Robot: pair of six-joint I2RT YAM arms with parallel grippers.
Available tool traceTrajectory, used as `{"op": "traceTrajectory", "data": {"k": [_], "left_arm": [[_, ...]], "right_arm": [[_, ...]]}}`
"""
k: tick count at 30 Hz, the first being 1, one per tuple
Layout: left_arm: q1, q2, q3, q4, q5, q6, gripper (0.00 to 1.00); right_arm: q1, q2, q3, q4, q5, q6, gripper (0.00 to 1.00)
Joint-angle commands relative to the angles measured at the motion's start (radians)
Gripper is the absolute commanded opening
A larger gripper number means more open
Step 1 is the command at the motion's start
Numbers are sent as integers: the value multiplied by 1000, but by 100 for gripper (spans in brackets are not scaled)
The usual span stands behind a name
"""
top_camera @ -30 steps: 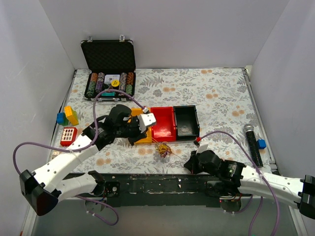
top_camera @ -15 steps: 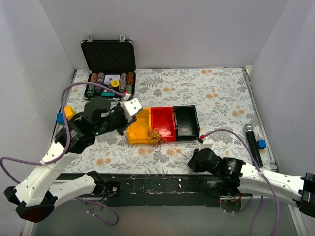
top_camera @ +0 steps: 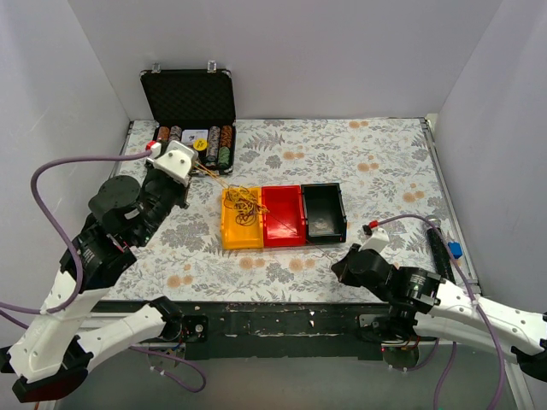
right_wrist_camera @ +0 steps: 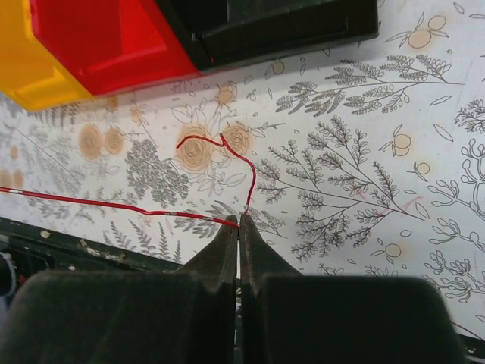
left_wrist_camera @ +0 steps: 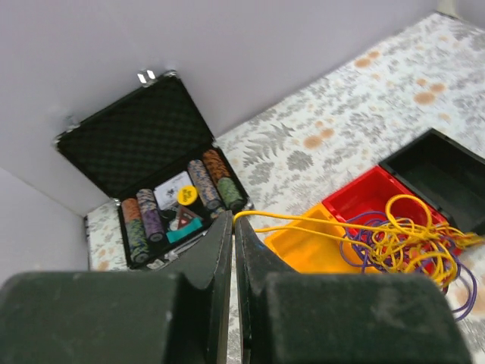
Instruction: Untangle the cables
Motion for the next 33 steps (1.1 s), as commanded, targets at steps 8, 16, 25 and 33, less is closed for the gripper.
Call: {"op": "traceTrajectory", "data": {"k": [8,16,25,33], "left_arm": [[15,-74,7,653,-423,324,0],[-18,-31,103,926,-478,554,0],[-173,14,263,1170,-505,893,0],[-367,77,491,1191,-561,1117,1]], "right_arm": [[2,-89,30,-367,121,212,1],[2,-161,81,-511,200,409,1],[2,-162,161,-585,263,417,1],[2,-136,245,-684,312,423,1]]}}
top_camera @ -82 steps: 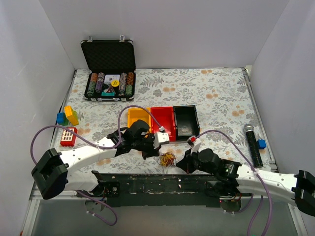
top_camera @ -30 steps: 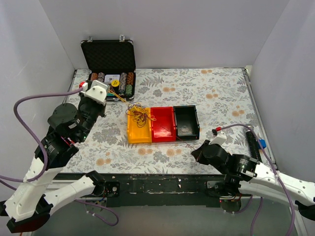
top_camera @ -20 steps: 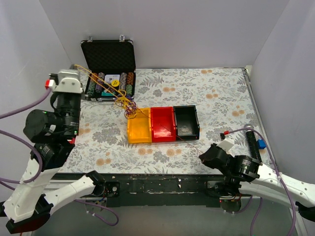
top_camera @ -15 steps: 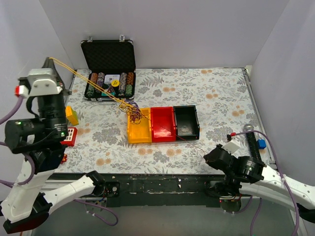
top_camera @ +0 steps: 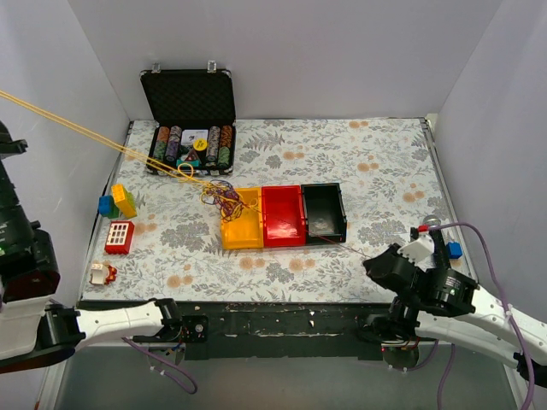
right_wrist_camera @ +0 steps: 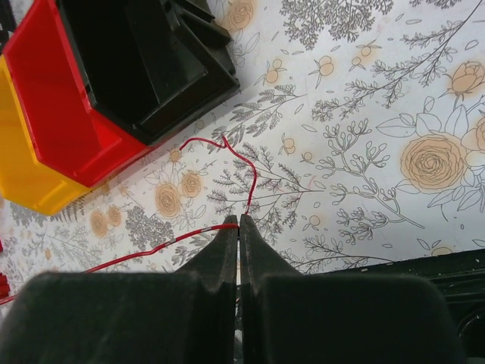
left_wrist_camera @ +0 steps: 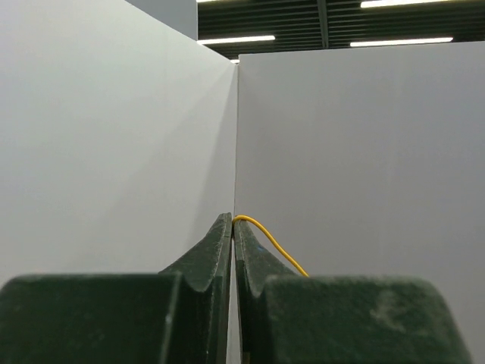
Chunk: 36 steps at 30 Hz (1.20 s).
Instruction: Untangle the cables
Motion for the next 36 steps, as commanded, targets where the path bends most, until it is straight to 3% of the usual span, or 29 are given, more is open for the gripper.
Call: {"op": "traceTrajectory", "data": {"k": [1,4,6,9,15,18,22,25,28,29,32,36], "left_arm": [[-56,-9,66,56,-36,160,1],[-73,-15,43,148,-17,241,1],[-135,-10,58,324,-9,440,0],[-191,23,173,469,-9,600,0],[-192,-16,207,380,-38,567,1],[-192,-67,126,177,-113,385,2],[-192,-98,-29,-384,-196,-29,1],[-191,-102,-164,-887,-87,-353,0],[-191,-66,-232,-1256,145,-583,0],[-191,-56,-259,-1317,214,-610,0],[-191,-35,-359,-1306,366,-681,0],[-191,-46,-508,-1243,470,-702,0]], "right_arm": [[-3,39,86,-204,106,37,1],[-3,18,126,-228,138,10,1],[-4,-22,143,-229,158,4,1],[-4,-50,163,-229,193,-8,1],[-4,-33,192,-229,261,-30,1],[-4,-15,191,-224,257,-38,1],[-4,62,176,-107,203,-183,1],[-4,128,182,-67,189,-231,1],[-4,165,197,-37,183,-290,1],[-4,175,198,-34,180,-303,1],[-4,194,197,-72,180,-286,1],[-4,178,189,-123,168,-255,1]]}}
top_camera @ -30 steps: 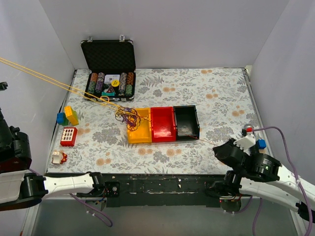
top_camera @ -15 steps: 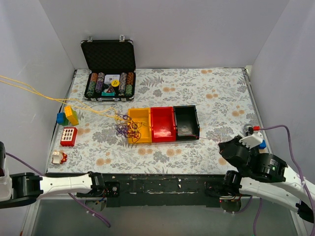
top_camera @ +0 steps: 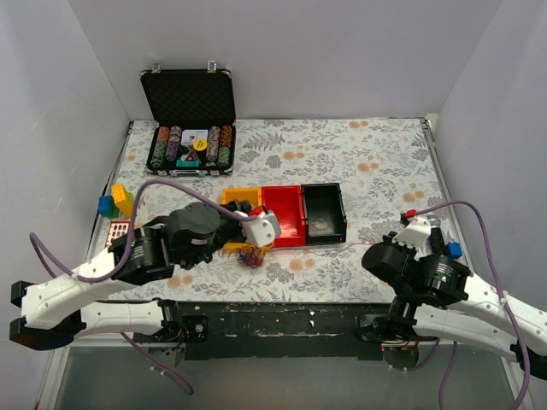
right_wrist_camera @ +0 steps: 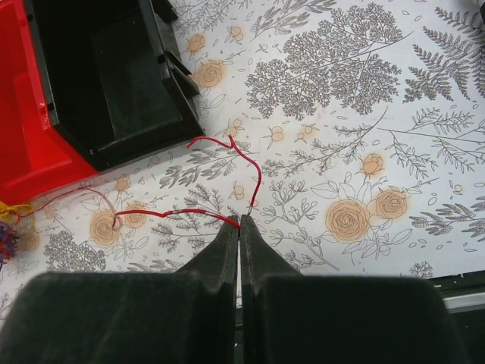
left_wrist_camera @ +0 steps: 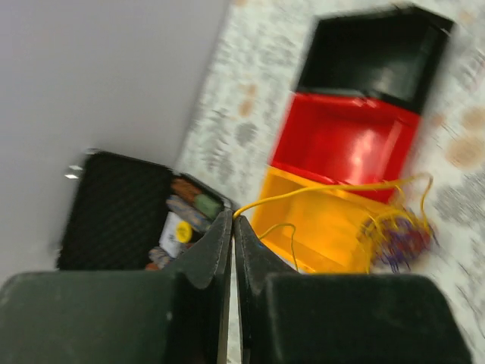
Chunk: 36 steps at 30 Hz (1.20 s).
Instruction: Untangle the cables
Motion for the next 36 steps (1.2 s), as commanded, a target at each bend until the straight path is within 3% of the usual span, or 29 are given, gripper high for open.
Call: {"op": "traceTrajectory", "data": {"k": [1,4,9,13,17,23,29,36], "left_arm": [[1,-86,-110,-73,206,-132,0],[1,-112,-162,-42,219,-143,0],[1,-171,-176,-39,190,-143,0],[1,-232,-197,-86,145,-158,0],[4,-289,-242,-137,147,-154,0],[4,-361,-309,-195,127,-132,0],[4,-447,-377,-215,98,-126,0],[6,-491,-423,-217,66,-135,0]], "right_arm": [[-1,-14,15,-44,2,-4,1],[-3,8,9,12,-44,-102,2],[-1,118,67,124,-133,-310,40],[-3,184,108,248,-208,-536,57],[-1,163,17,628,-439,-795,61],[-4,319,-158,1083,-669,-949,65],[-30,500,-224,1342,-780,-1044,65],[-122,616,-240,1500,-890,-1089,65]]}}
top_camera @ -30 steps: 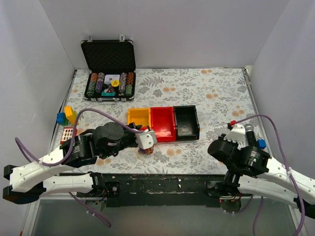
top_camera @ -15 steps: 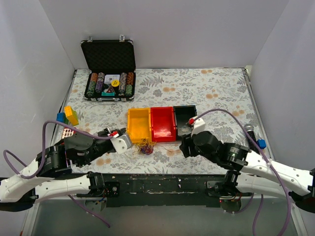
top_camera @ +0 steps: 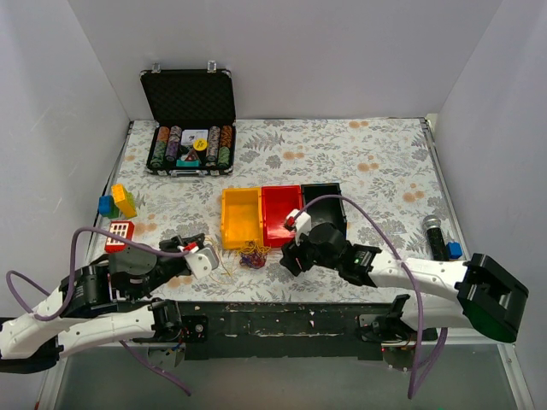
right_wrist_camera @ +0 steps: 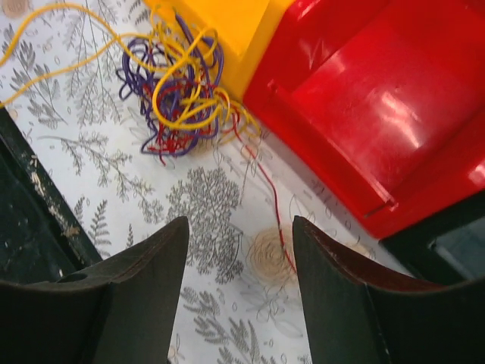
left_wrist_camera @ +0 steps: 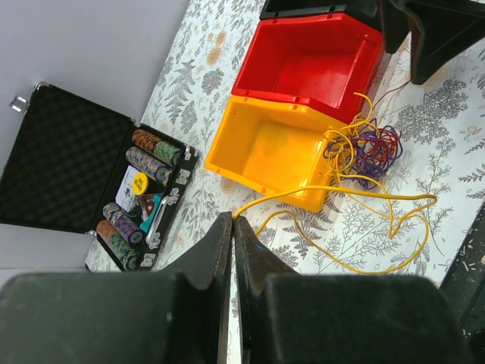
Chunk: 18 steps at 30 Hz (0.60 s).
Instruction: Untangle the cables
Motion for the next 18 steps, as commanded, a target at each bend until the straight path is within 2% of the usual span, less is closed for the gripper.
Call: {"op": "traceTrajectory", "data": {"k": [1,6,13,16,18], "left_arm": [[4,-23,-30,-10,-48,-2,0],[4,-65,-71,-21,-97,-8,0],[4,-134,-159,-71,-151,-3,0],[4,-169,-212,-88,-190,1,2],[4,-194,-249,-99,-220,6,7]], "right_arm": [[-52,60,-1,222,-130,-59,65],[-59,154,7,270,-174,-48,63],[-59,226,-1,319,-146,-51,61],[-59,269,9,330,-137,-60,59],[-58,294,13,331,-132,-62,57]]}}
